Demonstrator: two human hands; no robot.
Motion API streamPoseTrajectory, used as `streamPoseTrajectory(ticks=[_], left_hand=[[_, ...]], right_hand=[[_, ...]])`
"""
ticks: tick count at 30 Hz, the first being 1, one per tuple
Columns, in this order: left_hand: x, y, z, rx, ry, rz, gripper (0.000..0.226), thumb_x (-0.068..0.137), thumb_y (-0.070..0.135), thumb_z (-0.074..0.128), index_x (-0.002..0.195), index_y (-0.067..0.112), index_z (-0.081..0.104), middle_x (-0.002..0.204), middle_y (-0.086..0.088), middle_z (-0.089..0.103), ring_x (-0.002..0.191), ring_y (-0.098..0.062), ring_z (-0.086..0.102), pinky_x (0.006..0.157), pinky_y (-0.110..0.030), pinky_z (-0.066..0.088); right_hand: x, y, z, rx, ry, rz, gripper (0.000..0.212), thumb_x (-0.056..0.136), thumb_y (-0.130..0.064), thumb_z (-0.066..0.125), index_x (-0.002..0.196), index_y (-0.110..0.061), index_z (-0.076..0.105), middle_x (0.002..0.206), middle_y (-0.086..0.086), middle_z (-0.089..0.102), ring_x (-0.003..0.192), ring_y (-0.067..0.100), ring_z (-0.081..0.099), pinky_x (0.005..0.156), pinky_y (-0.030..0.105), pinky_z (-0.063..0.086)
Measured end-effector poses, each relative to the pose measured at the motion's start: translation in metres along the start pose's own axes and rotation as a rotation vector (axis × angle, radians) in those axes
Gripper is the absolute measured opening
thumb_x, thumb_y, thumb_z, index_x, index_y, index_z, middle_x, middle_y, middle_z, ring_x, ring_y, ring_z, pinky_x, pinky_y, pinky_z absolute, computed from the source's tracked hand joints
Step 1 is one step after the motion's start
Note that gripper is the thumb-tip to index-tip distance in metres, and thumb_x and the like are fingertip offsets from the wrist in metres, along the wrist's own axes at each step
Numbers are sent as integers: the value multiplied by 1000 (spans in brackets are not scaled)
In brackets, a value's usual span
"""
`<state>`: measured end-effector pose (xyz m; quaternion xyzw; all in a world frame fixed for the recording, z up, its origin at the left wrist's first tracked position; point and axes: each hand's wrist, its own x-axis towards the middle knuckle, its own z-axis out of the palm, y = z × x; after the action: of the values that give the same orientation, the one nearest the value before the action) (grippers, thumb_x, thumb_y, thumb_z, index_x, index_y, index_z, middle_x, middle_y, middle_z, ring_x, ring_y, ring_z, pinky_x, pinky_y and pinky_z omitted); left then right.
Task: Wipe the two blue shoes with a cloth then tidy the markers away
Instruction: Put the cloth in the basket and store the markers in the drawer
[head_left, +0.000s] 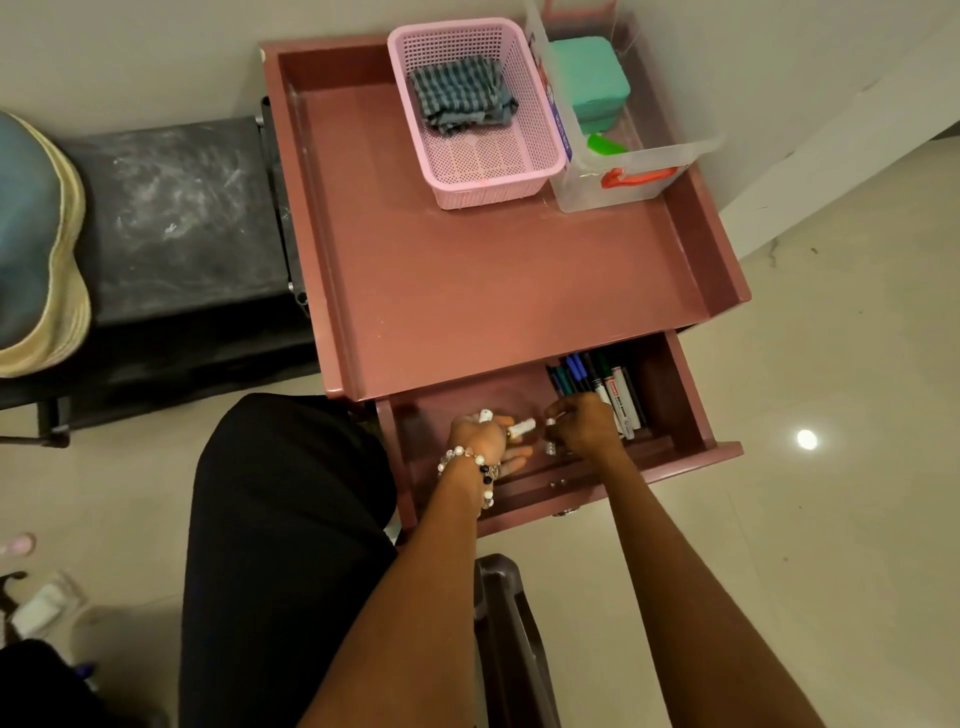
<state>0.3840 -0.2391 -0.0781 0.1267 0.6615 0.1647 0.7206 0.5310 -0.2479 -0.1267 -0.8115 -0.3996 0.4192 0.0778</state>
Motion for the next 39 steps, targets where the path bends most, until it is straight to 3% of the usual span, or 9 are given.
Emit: streamPoseTrajectory(ticks=[7,13,20,26,29,31,33,36,39], left_hand=[[7,-3,-7,90,34,28,30,98,3,39,78,12,60,68,-1,60,53,-13,57,50,-22,46],[11,-5,-13,20,122,-14,32,98,6,36,75,12,57,62,-2,52,41,-9,41,39,-15,36],[8,-1,-14,16,91,48,14,98,16,45,90,10,55,63,-2,49,42,-11,38,38,-16,32],[10,4,-14,24,111,19,41,95,51,47,86,11,47,61,-4,42,44,-15,39,45,-21,36],[7,4,-10,-18,136,0,58,99,55,28,106,3,54,72,-8,52,45,-15,37,41,-17,32],[8,3,-8,5,142,-2,61,101,49,24,123,0,52,108,-17,65,47,-15,38,39,-16,31],[6,1,-8,83,140,8,57,102,45,25,128,2,51,131,-14,57,51,-15,41,42,-19,34],[5,1,-12,158,115,45,52,102,42,31,116,2,61,103,-10,65,54,-14,42,56,-24,42],[7,2,-18,219,144,89,41,101,42,39,86,13,65,70,1,52,57,-15,45,65,-25,41]], right_hand=[[12,11,17,-490,73,6,29,91,-1,46,116,-2,61,115,23,59,106,41,58,89,42,48],[25,-4,14,-167,256,-179,24,80,-4,64,103,1,68,101,23,68,94,39,64,81,36,49],[43,-41,43,-375,13,-241,32,91,-11,52,118,5,58,123,25,57,112,39,53,93,37,40],[42,-43,55,-521,-16,-261,28,91,-2,49,118,4,56,122,23,56,113,36,51,92,39,43],[34,-27,49,-629,-48,-319,27,91,-1,49,115,2,60,118,19,60,109,33,56,91,36,45],[30,-15,42,-686,-78,-318,27,90,-2,52,115,3,60,118,19,60,108,33,57,91,34,44],[27,-2,36,-730,-80,-293,26,90,-2,51,114,3,60,118,20,59,108,34,57,92,36,44],[23,7,30,-759,-75,-275,28,92,0,47,117,4,58,119,23,57,109,37,56,94,38,44],[26,11,27,-633,-55,-237,25,89,-2,53,111,0,64,112,21,62,104,37,60,90,38,47]])
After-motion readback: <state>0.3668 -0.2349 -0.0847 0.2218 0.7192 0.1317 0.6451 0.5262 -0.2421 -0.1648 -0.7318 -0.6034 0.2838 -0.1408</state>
